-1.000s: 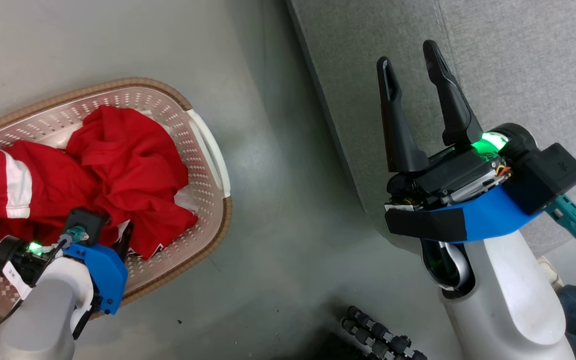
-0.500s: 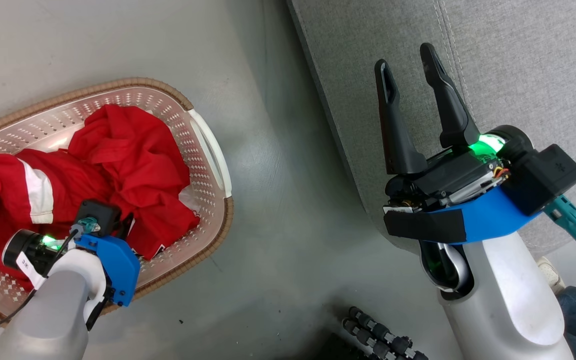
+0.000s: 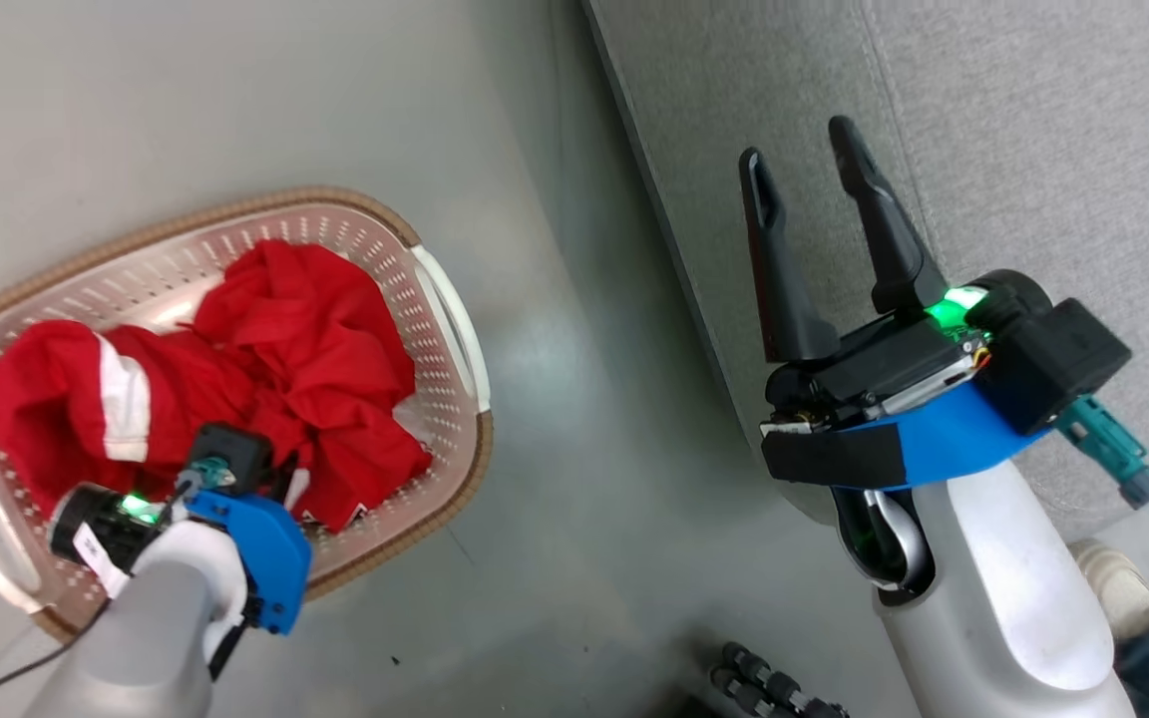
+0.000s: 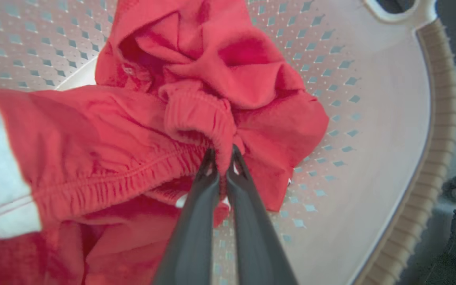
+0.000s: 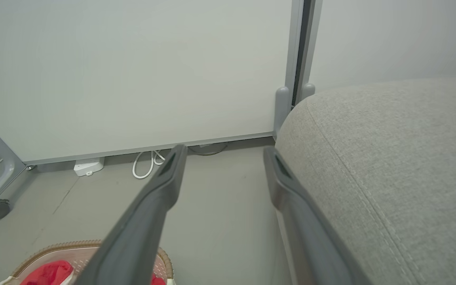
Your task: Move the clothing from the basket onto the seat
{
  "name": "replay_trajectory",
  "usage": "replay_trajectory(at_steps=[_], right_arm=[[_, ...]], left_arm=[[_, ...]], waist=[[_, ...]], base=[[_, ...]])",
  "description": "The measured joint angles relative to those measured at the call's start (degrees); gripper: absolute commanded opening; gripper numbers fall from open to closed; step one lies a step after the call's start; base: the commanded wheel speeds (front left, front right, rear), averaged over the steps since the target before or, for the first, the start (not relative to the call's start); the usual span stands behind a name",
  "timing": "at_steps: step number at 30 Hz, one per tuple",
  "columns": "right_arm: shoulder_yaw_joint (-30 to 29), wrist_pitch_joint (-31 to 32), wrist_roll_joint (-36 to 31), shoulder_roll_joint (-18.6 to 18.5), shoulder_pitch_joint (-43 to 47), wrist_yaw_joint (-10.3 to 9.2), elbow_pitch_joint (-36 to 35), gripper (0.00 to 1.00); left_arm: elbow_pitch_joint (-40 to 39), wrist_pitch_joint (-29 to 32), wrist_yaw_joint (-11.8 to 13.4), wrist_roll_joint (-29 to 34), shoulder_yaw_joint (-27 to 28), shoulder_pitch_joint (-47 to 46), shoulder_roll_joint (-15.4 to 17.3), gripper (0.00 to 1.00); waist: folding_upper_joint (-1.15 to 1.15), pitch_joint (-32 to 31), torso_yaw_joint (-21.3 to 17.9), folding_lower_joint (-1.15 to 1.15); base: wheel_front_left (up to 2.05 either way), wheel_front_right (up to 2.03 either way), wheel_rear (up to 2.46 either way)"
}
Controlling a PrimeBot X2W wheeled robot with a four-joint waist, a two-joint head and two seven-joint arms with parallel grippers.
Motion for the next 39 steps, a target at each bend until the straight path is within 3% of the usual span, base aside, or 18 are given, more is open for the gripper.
replay_trajectory(at_steps=[13,28,39], right_arm=[[-4.47,-0.04,-6.35,0.04,9.79,0.00,9.38,1.00],[-4.70,3.83,-6.93,0.03,20.07,0.00,10.06,1.00],[-4.25,6.90,-7.84,0.03,22.04,0.00,6.97,1.00]], left_arm=[[1.57,-6.84,-0.01,-3.38,-2.11,5.09,-8.69,0.00],[-8.21,-7.44,-0.02,-8.84,-8.79,2.70,-11.06,0.00],[-17.04,-4.54,-0.11,-14.57,-13.24,-8.36,-12.62,0.00]], waist=[[0.00,-18.33,5.31,-0.01],[0.00,-40.33,13.36,-0.02],[0.00,-46.26,17.49,0.00]], base=[[0.00,0.00,0.00],[0.00,0.00,0.00],[0.00,0.00,0.00]])
